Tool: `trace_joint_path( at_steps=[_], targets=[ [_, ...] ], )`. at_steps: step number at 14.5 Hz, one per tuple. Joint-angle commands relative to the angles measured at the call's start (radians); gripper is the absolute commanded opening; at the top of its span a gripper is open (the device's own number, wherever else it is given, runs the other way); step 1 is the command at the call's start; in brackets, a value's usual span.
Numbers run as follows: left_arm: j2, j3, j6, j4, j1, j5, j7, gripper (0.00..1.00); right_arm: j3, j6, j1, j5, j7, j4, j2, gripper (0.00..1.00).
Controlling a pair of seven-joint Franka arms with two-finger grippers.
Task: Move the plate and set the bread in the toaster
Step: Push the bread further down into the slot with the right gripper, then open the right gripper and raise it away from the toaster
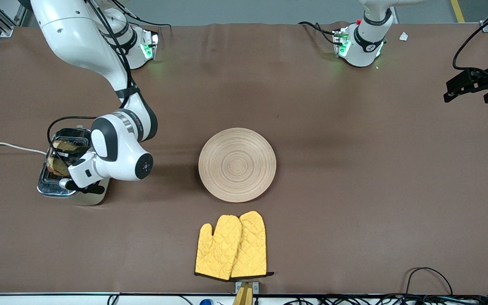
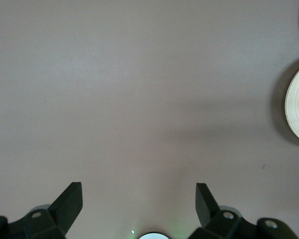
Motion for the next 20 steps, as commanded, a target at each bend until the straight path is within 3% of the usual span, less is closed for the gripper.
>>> trace_joint_path(
  at_steps=[1, 3, 4, 5, 6, 7, 15, 18, 20],
  targets=[
    [-0.007, -0.002, -0.001, -0.006, 0.002, 0.018, 0.008, 1.0, 0.007, 0.025, -0.012, -0.005, -0.006, -0.013, -0.019, 0.0],
    [-0.007, -0.002, -0.001, -0.006, 0.002, 0.018, 0.008, 1.0, 0.007, 0.04, -0.021, 0.001, -0.004, -0.011, -0.019, 0.03],
    [-0.007, -0.002, -0.001, -0.006, 0.002, 0.018, 0.01, 1.0, 0.007, 0.043, -0.021, 0.004, -0.001, -0.003, -0.017, 0.21],
    [-0.007, -0.002, -0.001, -0.006, 0.002, 0.018, 0.01, 1.0, 0.007, 0.043, -0.021, 0.019, 0.0, 0.006, -0.016, 0.58],
    [-0.007, -0.002, -0.001, -0.006, 0.0, 0.018, 0.01, 1.0, 0.006, 0.043, -0.023, 0.045, 0.0, 0.016, -0.017, 0.84],
    [-0.007, -0.002, -0.001, -0.006, 0.0, 0.018, 0.01, 1.0, 0.004, 0.043, -0.034, 0.079, 0.0, 0.044, -0.017, 0.99],
    [0.0, -0.002, -0.001, -0.003, 0.0, 0.018, 0.01, 1.0, 0.009, 0.059, -0.061, 0.428, -0.012, 0.315, -0.037, 1.0],
    [0.001, -0.002, -0.001, -0.001, 0.0, 0.02, 0.011, 1.0, 0.013, 0.108, -0.142, 0.542, -0.017, 0.322, -0.136, 1.0],
    [0.0, 0.0, -0.001, 0.002, 0.0, 0.02, 0.01, 1.0, 0.015, 0.14, -0.225, 0.727, -0.026, 0.32, -0.21, 1.0]
  ],
)
